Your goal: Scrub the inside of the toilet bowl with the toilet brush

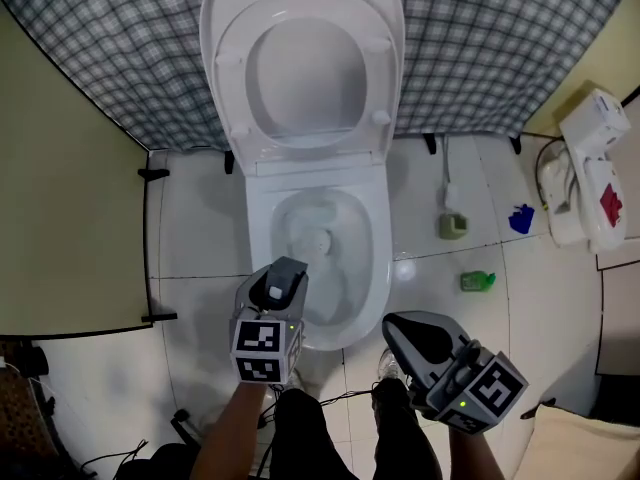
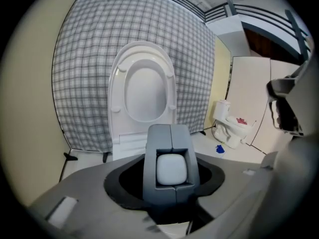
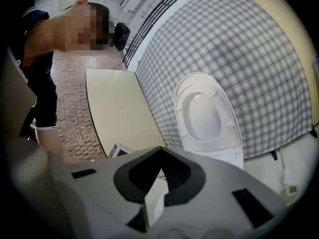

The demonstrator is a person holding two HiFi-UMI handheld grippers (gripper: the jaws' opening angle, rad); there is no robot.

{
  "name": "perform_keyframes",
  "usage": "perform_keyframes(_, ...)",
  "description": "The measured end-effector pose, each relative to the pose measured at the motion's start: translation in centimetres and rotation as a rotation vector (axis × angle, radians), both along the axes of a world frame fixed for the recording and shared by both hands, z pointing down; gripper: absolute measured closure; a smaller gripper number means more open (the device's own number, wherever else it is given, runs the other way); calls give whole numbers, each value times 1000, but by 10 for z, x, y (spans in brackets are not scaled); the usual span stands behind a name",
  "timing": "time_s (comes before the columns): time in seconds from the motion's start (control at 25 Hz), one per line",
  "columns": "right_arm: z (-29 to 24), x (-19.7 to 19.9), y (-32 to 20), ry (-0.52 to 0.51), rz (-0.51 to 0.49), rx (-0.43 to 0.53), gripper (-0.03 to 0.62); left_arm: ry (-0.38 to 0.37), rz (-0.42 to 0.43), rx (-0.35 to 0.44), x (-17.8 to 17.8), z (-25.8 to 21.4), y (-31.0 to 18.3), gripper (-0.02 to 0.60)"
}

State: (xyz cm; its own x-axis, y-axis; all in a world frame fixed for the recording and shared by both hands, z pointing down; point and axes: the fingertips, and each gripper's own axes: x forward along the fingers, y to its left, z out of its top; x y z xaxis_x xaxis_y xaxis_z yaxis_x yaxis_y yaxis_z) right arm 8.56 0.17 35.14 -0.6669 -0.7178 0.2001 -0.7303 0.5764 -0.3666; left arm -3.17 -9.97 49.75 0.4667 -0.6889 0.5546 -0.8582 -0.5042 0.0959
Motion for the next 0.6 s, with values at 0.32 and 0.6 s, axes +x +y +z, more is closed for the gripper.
perform_keyframes(0.32,10,12,-21,-11,25,-3,593,-160,-120,61,16,50,-44,365)
perform_keyframes(0.6,18,29,-36,-1,40,-12,593,-147,-193,130,36,61,-66,365)
